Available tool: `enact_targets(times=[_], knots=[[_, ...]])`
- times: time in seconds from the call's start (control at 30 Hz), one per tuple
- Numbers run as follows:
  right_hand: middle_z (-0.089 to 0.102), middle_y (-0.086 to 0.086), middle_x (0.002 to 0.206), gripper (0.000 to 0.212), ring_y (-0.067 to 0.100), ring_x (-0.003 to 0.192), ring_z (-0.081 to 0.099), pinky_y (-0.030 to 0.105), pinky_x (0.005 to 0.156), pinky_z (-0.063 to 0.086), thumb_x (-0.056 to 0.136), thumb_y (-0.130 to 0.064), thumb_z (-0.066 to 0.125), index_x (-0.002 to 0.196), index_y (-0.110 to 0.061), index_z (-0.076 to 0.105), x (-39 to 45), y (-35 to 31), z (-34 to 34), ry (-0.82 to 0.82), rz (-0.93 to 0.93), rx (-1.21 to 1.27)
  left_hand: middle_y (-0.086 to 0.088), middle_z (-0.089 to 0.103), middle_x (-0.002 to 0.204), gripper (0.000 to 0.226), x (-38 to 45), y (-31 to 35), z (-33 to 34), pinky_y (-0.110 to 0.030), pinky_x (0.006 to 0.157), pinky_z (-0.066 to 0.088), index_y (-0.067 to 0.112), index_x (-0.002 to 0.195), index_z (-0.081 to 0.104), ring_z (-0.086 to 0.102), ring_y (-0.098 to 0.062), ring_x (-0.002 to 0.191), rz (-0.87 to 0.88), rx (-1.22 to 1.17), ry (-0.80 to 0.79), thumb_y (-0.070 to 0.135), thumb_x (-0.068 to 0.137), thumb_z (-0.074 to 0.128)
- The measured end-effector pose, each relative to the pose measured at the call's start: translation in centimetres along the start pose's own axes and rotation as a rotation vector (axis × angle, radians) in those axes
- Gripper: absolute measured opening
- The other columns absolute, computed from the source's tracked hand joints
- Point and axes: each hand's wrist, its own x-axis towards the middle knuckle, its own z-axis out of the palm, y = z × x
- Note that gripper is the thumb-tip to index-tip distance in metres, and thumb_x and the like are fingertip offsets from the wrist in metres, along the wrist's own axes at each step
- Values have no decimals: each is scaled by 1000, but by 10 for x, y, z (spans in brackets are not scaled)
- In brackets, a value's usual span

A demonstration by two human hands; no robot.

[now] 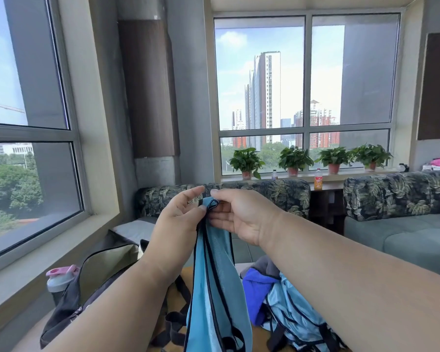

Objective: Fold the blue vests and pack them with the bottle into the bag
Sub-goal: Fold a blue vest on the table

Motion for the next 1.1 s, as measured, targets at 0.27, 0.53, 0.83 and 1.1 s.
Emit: enact_targets(times=[0.27, 0.53, 0.83, 1.1], knots=[[75, 2, 75, 13, 14, 71, 72, 26, 70, 59, 105, -23, 63, 97, -15, 68, -1, 7, -6, -60, 6, -81, -6, 80, 100, 38, -3, -8, -2, -20, 83, 58, 24, 136, 61, 75, -13, 98, 35, 112, 0, 9, 102, 66], [68, 2, 68, 20, 16, 65, 65, 27, 62, 53, 103, -30, 60, 91, -14, 64, 6, 17, -25, 30, 24, -120, -1, 66, 76, 33, -1, -18, -14, -29, 64, 46, 32, 126, 69, 54, -22, 70, -39, 71, 35, 8, 106, 59], [71, -5, 99, 19, 12, 89, 64, 29, 79, 45, 85, -34, 69, 103, -28, 69, 7, 69, -43, -158, -68, -287, -28, 73, 113, 34, 3, -5, -20, -45, 96, 50, 20, 125, 68, 66, -27, 94, -87, -162, 69, -1, 106, 51], [69, -15, 85, 6, -4, 76, 60, 11, 72, 45, 98, -22, 71, 99, -21, 77, 8, 109, -35, -232, -199, -598, -17, 78, 111, 33, 15, 2, -30, -28, 80, 63, 13, 127, 63, 75, -21, 90, -84, -323, 74, -5, 106, 46]])
